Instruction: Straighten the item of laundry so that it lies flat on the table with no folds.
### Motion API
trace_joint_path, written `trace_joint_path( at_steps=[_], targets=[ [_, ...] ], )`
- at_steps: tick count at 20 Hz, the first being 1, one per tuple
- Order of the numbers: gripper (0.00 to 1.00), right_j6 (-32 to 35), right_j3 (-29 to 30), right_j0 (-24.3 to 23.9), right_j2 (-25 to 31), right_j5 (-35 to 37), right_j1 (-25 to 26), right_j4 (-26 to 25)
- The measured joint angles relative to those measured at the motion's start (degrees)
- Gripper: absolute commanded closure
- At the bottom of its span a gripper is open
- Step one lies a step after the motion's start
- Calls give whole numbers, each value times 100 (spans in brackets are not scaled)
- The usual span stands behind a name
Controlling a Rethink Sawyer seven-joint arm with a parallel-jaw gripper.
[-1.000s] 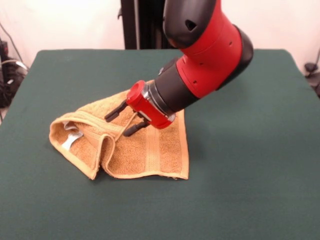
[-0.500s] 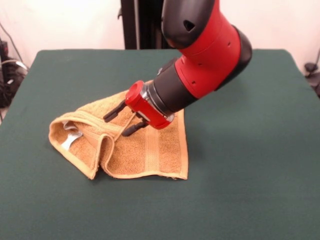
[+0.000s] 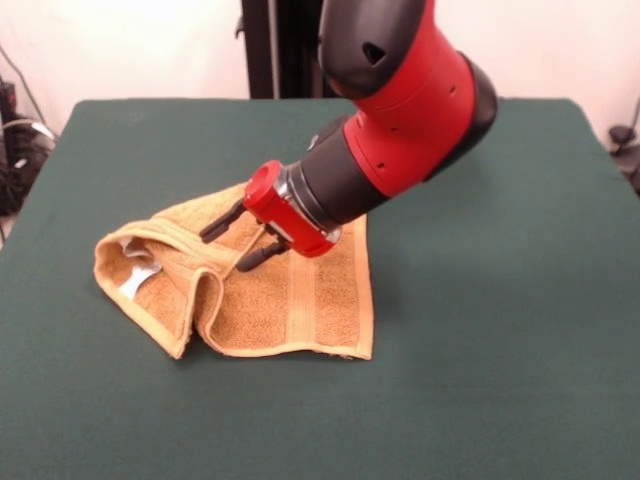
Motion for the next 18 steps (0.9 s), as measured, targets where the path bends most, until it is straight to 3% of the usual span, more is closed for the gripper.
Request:
trace_joint_path(
  at_steps=[18],
  targets=[
    [0, 0, 3, -480, 0, -256, 20, -461]
  ],
)
